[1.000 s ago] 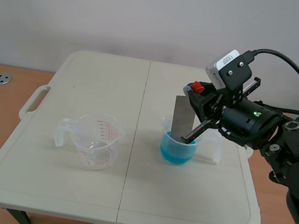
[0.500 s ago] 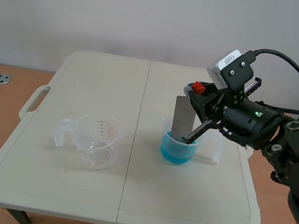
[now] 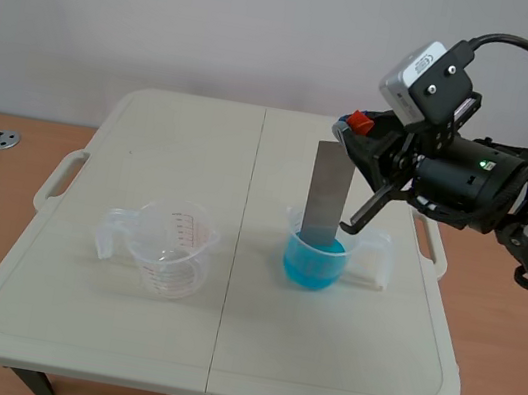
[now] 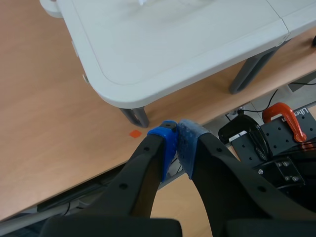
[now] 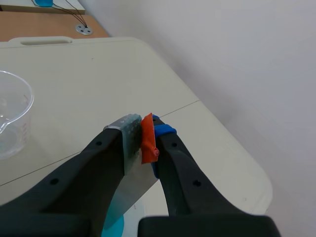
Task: Hold the metal plate by the orange handle, dip it into the blue solution, take it out and point at it, then put the plate back in the beaker on the left.
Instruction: 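Raise the plate and point at it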
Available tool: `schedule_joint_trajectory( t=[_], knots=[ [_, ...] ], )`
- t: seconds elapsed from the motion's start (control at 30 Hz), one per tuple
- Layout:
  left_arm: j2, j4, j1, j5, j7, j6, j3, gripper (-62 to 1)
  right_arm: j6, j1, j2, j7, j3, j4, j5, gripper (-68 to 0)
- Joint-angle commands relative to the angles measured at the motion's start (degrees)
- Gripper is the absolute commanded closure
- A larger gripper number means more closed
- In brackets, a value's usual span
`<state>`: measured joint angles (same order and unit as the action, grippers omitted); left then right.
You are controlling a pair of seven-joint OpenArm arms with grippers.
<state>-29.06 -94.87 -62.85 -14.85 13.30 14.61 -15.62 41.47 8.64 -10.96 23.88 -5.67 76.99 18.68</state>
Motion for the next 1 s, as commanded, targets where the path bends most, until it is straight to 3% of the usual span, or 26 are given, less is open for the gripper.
schedule_joint_trajectory(
  t=[0.0, 0.43, 0.73, 0.83, 0.97],
  knots=[
    [-0.22, -0.39, 0.17, -0.37, 0.61, 0.11, -0.15, -1.5, 1.25, 0.57, -0.31, 0.85, 1.49, 2.36, -0.90, -1.3],
    [-1.05, -0.39, 5.46, -0.37, -0.79, 1.88, 0.28, -1.4, 1.25, 0.52, -0.31, -1.86, 4.66, 12.20, -1.07, -1.3],
    [-5.92, -0.46, 13.14, -0.61, -1.36, 3.63, 0.28, -1.5, 1.25, 0.52, -0.28, -3.02, 4.66, 15.39, -1.14, -1.3],
    [-7.39, -0.46, 16.85, -0.61, -1.40, 5.55, 0.50, -1.4, 1.25, 0.55, -0.28, -3.06, 4.66, 16.00, -1.14, -1.3],
    [-8.96, -0.46, 23.74, -0.57, -4.26, 5.75, 2.91, -1.4, 1.25, 0.55, -0.28, -3.04, 4.66, 16.94, -1.14, -1.3]
  ],
)
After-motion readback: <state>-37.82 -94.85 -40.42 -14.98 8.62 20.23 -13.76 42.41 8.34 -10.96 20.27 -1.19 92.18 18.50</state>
